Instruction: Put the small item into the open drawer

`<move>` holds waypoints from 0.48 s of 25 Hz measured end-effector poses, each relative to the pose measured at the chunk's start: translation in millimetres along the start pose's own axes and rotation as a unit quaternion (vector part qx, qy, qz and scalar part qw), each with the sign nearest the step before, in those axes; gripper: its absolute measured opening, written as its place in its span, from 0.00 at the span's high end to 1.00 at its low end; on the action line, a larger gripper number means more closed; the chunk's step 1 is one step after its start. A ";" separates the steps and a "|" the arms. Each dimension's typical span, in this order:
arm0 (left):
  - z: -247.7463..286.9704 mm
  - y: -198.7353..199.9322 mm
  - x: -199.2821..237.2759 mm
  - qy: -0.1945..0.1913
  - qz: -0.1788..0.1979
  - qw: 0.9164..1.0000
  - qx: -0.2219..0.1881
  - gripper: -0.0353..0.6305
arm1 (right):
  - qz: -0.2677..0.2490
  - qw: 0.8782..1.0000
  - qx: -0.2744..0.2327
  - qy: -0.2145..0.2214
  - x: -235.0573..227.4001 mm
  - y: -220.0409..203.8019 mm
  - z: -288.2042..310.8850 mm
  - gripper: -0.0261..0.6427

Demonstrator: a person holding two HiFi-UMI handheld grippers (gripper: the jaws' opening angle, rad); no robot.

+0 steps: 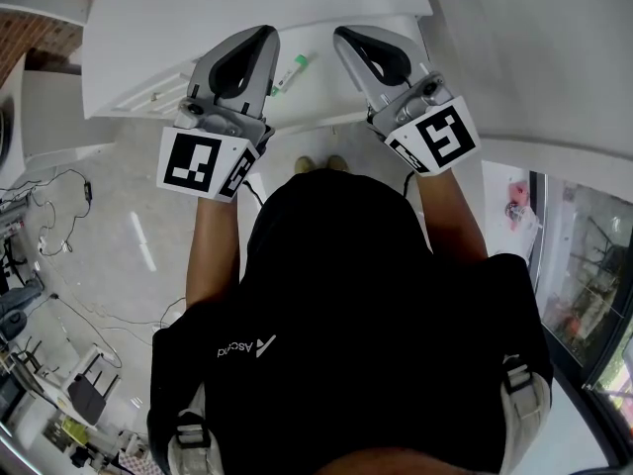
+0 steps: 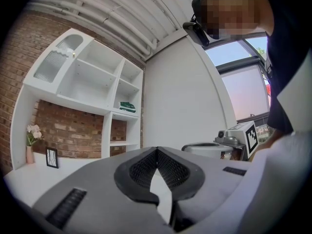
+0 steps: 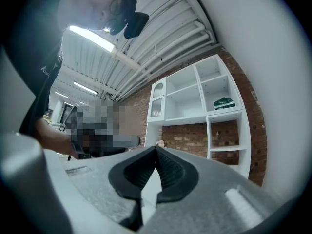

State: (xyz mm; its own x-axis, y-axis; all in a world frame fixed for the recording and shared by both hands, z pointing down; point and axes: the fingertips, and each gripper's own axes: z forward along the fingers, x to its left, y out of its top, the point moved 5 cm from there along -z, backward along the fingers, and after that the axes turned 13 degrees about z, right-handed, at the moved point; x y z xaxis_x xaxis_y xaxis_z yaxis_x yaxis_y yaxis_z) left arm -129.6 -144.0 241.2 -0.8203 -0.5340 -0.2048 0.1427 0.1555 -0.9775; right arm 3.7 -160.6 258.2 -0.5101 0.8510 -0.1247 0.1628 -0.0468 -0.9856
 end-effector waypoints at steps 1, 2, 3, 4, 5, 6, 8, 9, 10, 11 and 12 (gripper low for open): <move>0.3 0.3 0.1 0.000 0.000 1.000 0.000 0.95 | -0.001 1.000 0.000 -0.001 -0.3 0.4 -0.3 0.96; 0.7 0.6 0.3 0.000 -0.001 1.000 -0.001 0.95 | -0.001 1.000 0.001 -0.001 -0.5 1.0 -0.6 0.96; 0.9 1.0 0.4 0.000 -0.001 1.000 -0.001 0.95 | -0.002 1.000 0.001 -0.002 -0.7 1.7 -1.0 0.96; 1.1 1.4 0.4 0.000 -0.002 1.000 -0.001 0.95 | -0.002 1.000 0.000 -0.003 -1.0 2.4 -1.5 0.96; 1.3 1.7 0.1 0.000 -0.002 1.000 -0.001 0.95 | -0.002 1.000 0.000 -0.003 -1.3 3.1 -2.0 0.96; 1.5 1.9 -0.4 0.000 -0.002 1.000 -0.001 0.95 | -0.003 1.000 -0.001 -0.004 -1.4 3.6 -2.5 0.96; 1.5 1.5 -1.5 -0.001 -0.002 1.000 -0.001 0.95 | -0.003 1.000 -0.002 -0.005 -1.3 3.7 -3.1 0.96; 1.3 1.2 -2.0 -0.001 -0.002 1.000 -0.001 0.95 | -0.004 1.000 -0.002 -0.005 -1.2 3.4 -3.3 0.96; 1.2 1.0 -2.3 -0.002 -0.002 1.000 -0.001 0.95 | -0.004 1.000 -0.001 -0.005 -0.9 3.1 -3.5 0.96; 0.9 1.1 -2.4 -0.002 -0.002 1.000 -0.002 0.95 | -0.004 1.000 -0.001 -0.005 -0.5 3.0 -3.5 0.96; 0.7 1.2 -2.4 -0.002 -0.002 1.000 -0.002 0.95 | -0.004 1.000 -0.001 -0.005 0.0 2.9 -3.5 0.96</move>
State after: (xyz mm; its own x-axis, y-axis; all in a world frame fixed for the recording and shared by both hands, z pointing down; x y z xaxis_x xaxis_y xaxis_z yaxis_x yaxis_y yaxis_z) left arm -127.1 -143.1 240.5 -0.8182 -0.5387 -0.2011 0.1375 0.1563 -0.9781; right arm 7.1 -158.9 255.8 -0.5202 0.8459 -0.1176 0.1594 -0.0391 -0.9864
